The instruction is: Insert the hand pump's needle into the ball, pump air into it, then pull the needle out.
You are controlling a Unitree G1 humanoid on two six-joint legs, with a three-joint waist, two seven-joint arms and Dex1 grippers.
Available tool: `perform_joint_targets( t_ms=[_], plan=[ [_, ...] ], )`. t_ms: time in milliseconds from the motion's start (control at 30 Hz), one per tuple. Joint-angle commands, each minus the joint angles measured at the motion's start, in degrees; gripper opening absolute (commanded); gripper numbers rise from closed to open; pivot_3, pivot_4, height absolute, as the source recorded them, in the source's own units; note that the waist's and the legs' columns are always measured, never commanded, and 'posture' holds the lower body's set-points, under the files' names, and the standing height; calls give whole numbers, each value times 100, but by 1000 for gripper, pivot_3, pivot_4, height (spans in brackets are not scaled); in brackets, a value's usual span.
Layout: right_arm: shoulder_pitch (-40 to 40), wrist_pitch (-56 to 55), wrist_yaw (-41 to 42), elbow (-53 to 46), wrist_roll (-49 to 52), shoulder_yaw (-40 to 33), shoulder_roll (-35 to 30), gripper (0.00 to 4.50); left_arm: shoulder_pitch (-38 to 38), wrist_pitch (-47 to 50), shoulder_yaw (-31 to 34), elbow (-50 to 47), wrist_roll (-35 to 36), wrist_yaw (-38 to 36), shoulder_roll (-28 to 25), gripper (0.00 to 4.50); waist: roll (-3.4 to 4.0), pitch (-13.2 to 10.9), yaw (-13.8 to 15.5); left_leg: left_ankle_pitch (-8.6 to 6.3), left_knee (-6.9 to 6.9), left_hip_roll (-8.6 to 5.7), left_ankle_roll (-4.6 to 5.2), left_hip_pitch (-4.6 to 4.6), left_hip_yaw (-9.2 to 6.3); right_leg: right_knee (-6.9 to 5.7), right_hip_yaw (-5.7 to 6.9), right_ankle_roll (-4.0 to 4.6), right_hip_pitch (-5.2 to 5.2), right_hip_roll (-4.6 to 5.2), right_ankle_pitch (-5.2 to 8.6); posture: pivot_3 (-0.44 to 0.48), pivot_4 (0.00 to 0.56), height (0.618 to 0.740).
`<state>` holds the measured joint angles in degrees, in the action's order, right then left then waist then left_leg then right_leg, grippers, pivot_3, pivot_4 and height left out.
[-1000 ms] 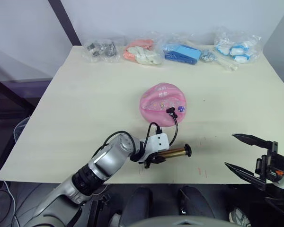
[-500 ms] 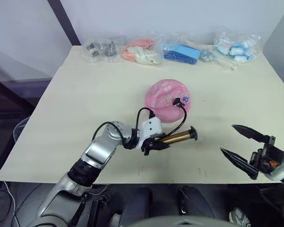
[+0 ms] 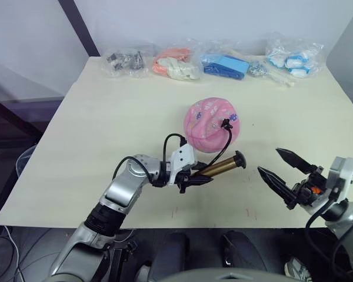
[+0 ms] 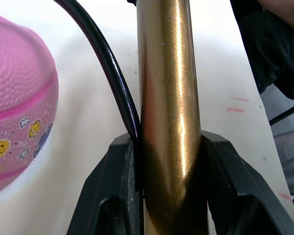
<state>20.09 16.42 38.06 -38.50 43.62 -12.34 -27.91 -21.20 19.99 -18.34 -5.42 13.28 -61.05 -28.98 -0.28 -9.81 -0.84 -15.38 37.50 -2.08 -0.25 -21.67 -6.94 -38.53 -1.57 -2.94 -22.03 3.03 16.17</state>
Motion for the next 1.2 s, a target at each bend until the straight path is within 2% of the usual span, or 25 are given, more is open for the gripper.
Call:
perform_joint_targets(
  t_ms=[33,167,400,533,733,1200],
  plan=[
    [54,27,-83,-234,43,72,44,4500,98,-306,283,-89,231,20,100,1356,0,0,4,0,0,0,0,0,0,0,0,0,0,0,0,0,150,740],
    [23,438,-636,-362,503,261,311,4500,319,-658,326,5,244,-33,214,1356,0,0,-1,0,0,1,0,1,-1,-1,-1,0,-1,1,0,0,150,740],
    [-363,1166,-2278,-422,2113,504,1061,4500,435,-848,305,82,222,82,411,1356,0,1,-4,0,0,2,0,0,-1,-1,-3,1,-3,2,0,0,150,740],
    [-554,1372,-2926,-260,2474,717,1351,4500,467,-798,297,55,225,139,482,1356,0,1,-3,0,-1,2,0,-2,0,-2,-4,1,-5,2,0,0,150,740],
    [-804,1397,-3314,1,2471,851,1610,4500,470,-683,304,-6,257,232,542,1356,1,1,-17,0,-1,1,1,-5,3,-8,-6,1,-14,-2,0,0,150,740],
    [-1016,1348,-3239,199,2240,955,1883,4500,480,-464,270,-122,278,353,631,1356,1,2,-23,0,-1,1,1,-8,13,-24,-15,1,-30,-4,0,0,150,740]
  ],
)
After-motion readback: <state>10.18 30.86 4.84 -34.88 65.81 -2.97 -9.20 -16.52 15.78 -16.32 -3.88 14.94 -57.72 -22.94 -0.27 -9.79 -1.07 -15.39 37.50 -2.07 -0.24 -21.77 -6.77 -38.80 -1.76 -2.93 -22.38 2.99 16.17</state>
